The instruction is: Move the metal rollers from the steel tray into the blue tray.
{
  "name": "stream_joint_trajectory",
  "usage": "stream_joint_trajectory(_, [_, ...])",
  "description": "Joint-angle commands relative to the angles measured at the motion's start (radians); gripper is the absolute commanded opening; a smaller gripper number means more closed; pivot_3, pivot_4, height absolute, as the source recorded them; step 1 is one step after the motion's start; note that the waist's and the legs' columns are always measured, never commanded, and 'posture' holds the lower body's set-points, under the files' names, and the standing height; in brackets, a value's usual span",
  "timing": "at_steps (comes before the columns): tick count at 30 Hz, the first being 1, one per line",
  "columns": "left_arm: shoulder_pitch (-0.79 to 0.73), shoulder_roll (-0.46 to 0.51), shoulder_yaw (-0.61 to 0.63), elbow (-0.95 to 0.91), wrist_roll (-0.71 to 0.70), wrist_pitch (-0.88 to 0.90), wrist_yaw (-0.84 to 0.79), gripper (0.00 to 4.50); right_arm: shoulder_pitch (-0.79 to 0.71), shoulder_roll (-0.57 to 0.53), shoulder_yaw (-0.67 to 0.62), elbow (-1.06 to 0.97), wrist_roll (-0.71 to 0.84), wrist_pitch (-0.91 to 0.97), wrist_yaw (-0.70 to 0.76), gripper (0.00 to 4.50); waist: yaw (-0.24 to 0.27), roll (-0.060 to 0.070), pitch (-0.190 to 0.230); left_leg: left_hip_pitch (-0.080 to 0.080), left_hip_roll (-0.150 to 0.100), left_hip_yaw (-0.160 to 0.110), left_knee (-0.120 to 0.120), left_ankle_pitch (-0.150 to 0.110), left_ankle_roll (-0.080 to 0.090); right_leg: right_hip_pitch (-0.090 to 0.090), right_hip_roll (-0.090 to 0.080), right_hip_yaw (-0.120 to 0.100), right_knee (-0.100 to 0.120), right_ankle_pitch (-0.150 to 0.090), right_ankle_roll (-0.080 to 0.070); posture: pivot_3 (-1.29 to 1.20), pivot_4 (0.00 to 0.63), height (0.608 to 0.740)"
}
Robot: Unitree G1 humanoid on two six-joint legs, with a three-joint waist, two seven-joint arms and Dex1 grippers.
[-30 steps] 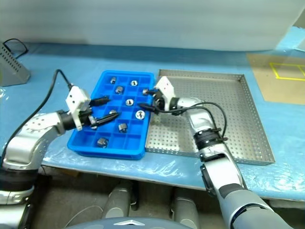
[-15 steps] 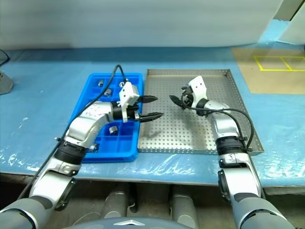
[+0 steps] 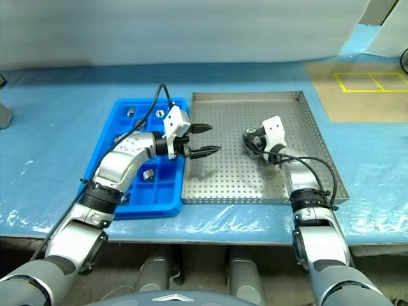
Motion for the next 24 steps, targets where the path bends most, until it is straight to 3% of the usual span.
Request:
stream_joint_trajectory(1, [0.002,0.011,0.02,-0.065,-0.031,0.034,-0.017,3.77,-0.041,0.012,-0.005,0.052,-0.01,-0.057,-0.012,3.64,0.001,0.0,0.0,0.0,0.0,0.0,0.0,0.0,0.0,0.0,0.0,0.0,0.0,0.0,0.0,-0.15,0.15,0.74])
stream_joint_trajectory(13, [0.033,0.028,0.018,-0.103,-0.016,0.048,0.003,3.77,-0.076,0.033,0.003,0.194,-0.039,-0.15,-0.038,3.64,0.003,0.0,0.0,0.001,0.001,0.0,0.002,-0.001,0.001,0.001,0.0,0.0,0.001,0.0,0.0,-0.13,0.15,0.74])
stream_joint_trajectory(19, [0.034,0.033,0.019,-0.094,-0.009,0.038,0.007,3.77,-0.076,0.031,-0.005,0.189,-0.038,-0.158,-0.038,1.85,0.003,0.0,0.0,0.0,0.001,0.0,0.003,-0.001,0.001,0.002,0.0,0.0,0.001,0.0,0.0,-0.14,0.15,0.74])
stream_joint_trajectory(24, [0.013,0.035,0.037,-0.087,-0.009,0.033,0.029,3.77,-0.068,0.036,0.002,0.165,-0.045,-0.141,-0.03,1.68,0.002,0.0,0.0,0.0,0.001,0.0,0.002,-0.001,0.001,0.001,0.0,0.0,0.001,0.0,0.0,-0.14,0.15,0.74])
